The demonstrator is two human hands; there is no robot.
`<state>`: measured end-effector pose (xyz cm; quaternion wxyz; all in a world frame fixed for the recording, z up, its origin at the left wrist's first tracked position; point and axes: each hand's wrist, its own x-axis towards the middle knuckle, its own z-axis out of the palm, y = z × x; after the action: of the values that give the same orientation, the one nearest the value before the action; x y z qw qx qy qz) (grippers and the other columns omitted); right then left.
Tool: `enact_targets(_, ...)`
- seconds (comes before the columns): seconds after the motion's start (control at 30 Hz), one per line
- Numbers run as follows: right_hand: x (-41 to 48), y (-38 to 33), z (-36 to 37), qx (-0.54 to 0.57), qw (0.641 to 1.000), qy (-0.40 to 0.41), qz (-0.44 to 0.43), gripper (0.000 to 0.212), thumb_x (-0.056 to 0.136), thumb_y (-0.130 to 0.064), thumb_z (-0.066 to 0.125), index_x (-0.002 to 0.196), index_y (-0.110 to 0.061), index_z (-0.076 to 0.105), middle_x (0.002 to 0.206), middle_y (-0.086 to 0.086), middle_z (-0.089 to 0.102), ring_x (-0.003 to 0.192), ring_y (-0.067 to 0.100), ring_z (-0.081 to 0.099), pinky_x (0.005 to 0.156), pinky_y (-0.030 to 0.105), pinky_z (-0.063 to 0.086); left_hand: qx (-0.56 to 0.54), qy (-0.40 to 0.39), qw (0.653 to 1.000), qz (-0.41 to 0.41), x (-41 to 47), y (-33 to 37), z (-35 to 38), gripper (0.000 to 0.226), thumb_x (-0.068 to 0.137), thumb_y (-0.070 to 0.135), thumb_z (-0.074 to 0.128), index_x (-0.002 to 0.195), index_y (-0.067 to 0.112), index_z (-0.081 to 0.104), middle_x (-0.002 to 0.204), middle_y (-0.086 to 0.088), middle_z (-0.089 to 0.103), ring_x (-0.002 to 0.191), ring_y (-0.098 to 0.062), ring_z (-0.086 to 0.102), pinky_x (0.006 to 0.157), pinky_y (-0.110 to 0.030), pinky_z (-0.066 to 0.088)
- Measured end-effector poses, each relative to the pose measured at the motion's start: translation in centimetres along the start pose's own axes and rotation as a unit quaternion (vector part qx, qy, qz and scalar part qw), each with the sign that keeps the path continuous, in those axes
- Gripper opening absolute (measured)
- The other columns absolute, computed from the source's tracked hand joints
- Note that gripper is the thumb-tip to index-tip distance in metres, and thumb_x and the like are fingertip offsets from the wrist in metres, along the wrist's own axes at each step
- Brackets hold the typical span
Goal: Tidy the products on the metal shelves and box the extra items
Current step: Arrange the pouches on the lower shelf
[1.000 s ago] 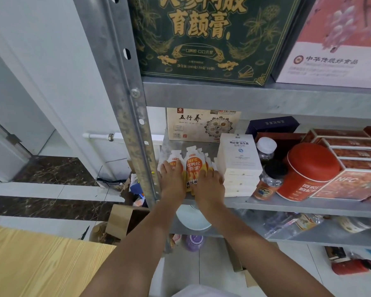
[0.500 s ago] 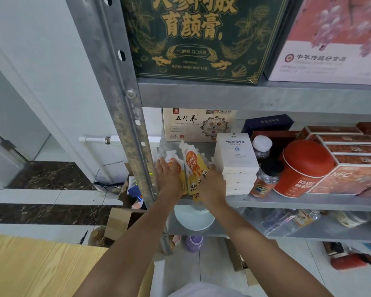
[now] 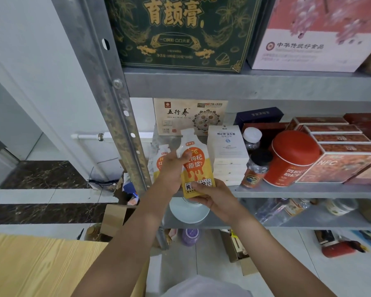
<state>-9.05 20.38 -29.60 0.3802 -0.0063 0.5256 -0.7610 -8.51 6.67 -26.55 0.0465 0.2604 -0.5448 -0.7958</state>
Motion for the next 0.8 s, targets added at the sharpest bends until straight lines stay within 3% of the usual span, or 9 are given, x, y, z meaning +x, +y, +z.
enact_targets(0.27, -0.5, 0.5, 0.0, -0.068, 0.996, 0.030, -0.046, 0.016, 0.089, -0.007, 0.066, 0.104, -0.011, 0.066, 0.100, 0.012, 0.074, 0.089, 0.028, 0.073, 0.068, 0.030, 0.059, 0.019, 0.017, 1.000, -0.003, -0.6, -0.1, 0.6, 0.035, 0.095, 0.013, 0.059, 0.129, 0.004, 0.056, 0.124, -0.021, 0.064, 0.105, -0.033, 0.064, 0.097, -0.055, 0.050)
enact_targets(0.37, -0.2, 1.0, 0.1, -0.133, 0.983, 0.096, -0.079, 0.009, 0.091, -0.006, 0.064, 0.099, -0.009, 0.066, 0.105, 0.019, 0.072, 0.081, 0.022, 0.073, 0.065, 0.030, 0.060, 0.044, 0.063, 0.997, 0.026, -0.9, -0.5, 1.1, 0.048, 0.093, 0.019, 0.064, 0.137, 0.013, 0.046, 0.127, -0.010, 0.061, 0.108, -0.025, 0.062, 0.077, -0.030, 0.058)
enact_targets(0.43, 0.2, 1.3, -0.1, -0.353, 0.904, 0.170, -0.170, 0.016, 0.096, -0.006, 0.056, 0.108, -0.003, 0.066, 0.107, 0.021, 0.070, 0.089, 0.028, 0.070, 0.077, 0.040, 0.059, 0.083, 0.080, 0.991, 0.063, -1.4, -0.8, 1.4, 0.051, 0.090, 0.025, 0.069, 0.135, 0.019, 0.045, 0.120, 0.004, 0.059, 0.109, -0.013, 0.058, 0.067, -0.015, 0.052)
enact_targets(0.5, 0.5, 2.0, -0.3, -0.574, 0.758, 0.185, -0.249, 0.037, 0.096, 0.000, 0.052, 0.132, -0.004, 0.056, 0.115, 0.018, 0.067, 0.102, 0.033, 0.065, 0.088, 0.044, 0.054, 0.114, 0.047, 0.989, 0.080, -1.9, -1.5, 1.6, 0.028, 0.089, 0.026, 0.069, 0.115, 0.026, 0.057, 0.102, 0.017, 0.067, 0.095, -0.001, 0.063, 0.074, -0.018, 0.055)
enact_targets(0.53, 0.5, 2.2, -0.2, -0.630, 0.705, 0.180, -0.271, 0.049, 0.094, 0.003, 0.053, 0.141, -0.008, 0.048, 0.122, 0.016, 0.065, 0.106, 0.033, 0.063, 0.091, 0.042, 0.053, 0.117, 0.032, 0.989, 0.080, -2.1, -1.8, 1.6, 0.021, 0.090, 0.024, 0.068, 0.109, 0.026, 0.060, 0.101, 0.015, 0.069, 0.091, -0.002, 0.065, 0.076, -0.021, 0.055)
enact_targets(0.63, 0.6, 3.0, -0.4, -0.696, 0.637, 0.148, -0.295, 0.068, 0.090, -0.006, 0.062, 0.150, -0.006, 0.030, 0.148, 0.013, 0.045, 0.129, 0.032, 0.050, 0.105, 0.040, 0.041, 0.094, 0.063, 0.992, 0.060, -2.3, -1.7, 1.0, 0.028, 0.098, 0.005, 0.053, 0.125, 0.007, 0.057, 0.119, -0.012, 0.066, 0.104, -0.026, 0.064, 0.080, -0.034, 0.055)
enact_targets(0.7, 0.5, 3.1, -1.0, -0.688, 0.664, 0.091, -0.279, 0.083, 0.090, -0.029, 0.068, 0.154, -0.011, 0.017, 0.159, 0.006, 0.024, 0.144, 0.024, 0.029, 0.115, 0.036, 0.027, 0.066, 0.104, 0.991, 0.046, -2.2, -1.4, 0.3, 0.037, 0.098, -0.005, 0.042, 0.133, 0.002, 0.053, 0.130, -0.016, 0.061, 0.118, -0.034, 0.058, 0.096, -0.046, 0.051)
enact_targets(0.73, 0.3, 2.9, -1.1, -0.658, 0.707, 0.056, -0.255, 0.090, 0.088, -0.036, 0.069, 0.155, -0.016, 0.012, 0.160, 0.000, 0.019, 0.145, 0.017, 0.024, 0.116, 0.029, 0.024, 0.059, 0.118, 0.990, 0.042, -2.2, -1.2, -0.1, 0.039, 0.098, -0.008, 0.041, 0.134, 0.002, 0.053, 0.132, -0.016, 0.060, 0.120, -0.034, 0.056, 0.098, -0.045, 0.049)
enact_targets(0.8, 0.0, 2.3, -0.8, -0.502, 0.844, 0.007, -0.188, 0.090, 0.085, -0.034, 0.073, 0.154, -0.026, 0.016, 0.151, -0.013, 0.030, 0.135, 0.002, 0.033, 0.109, 0.017, 0.030, 0.069, 0.129, 0.989, 0.036, -2.1, -0.8, -0.7, 0.038, 0.098, -0.009, 0.041, 0.131, 0.002, 0.056, 0.131, -0.015, 0.060, 0.121, -0.033, 0.056, 0.096, -0.042, 0.049)
